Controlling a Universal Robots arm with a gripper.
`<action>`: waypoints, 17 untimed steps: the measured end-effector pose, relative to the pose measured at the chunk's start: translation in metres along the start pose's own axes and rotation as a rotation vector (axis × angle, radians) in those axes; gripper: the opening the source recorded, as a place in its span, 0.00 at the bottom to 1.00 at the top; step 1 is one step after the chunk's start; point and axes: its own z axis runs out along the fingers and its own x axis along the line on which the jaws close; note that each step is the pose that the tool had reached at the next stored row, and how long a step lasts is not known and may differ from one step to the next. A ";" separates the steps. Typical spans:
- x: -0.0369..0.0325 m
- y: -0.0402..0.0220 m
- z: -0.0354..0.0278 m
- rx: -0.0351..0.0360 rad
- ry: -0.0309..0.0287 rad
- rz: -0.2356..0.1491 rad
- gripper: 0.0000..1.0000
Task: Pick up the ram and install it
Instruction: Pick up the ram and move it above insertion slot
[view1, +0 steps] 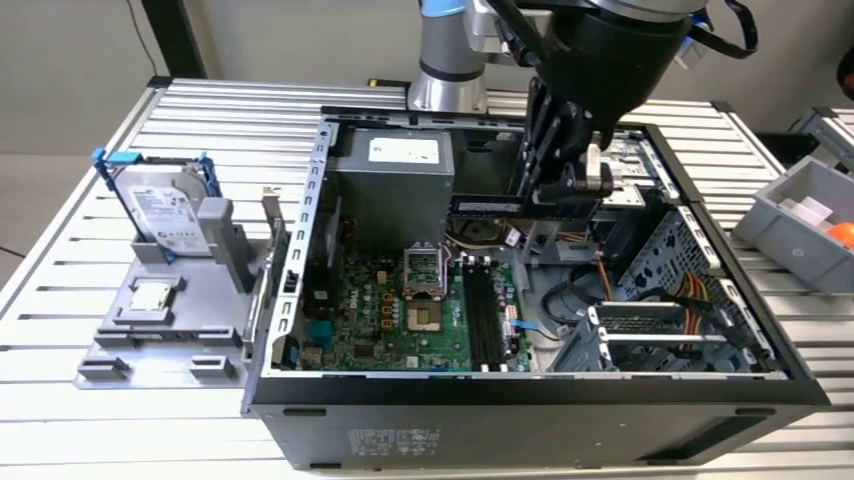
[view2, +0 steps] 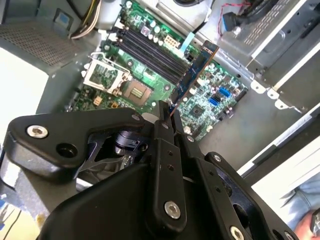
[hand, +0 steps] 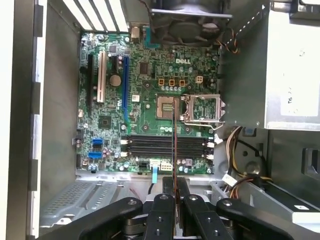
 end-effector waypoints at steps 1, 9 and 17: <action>-0.0014 -0.0011 -0.0001 -0.0001 0.0002 0.000 0.00; -0.0030 -0.0040 -0.0001 0.0002 -0.0001 0.005 0.00; -0.0030 -0.0042 -0.0001 0.0004 -0.0003 0.011 0.00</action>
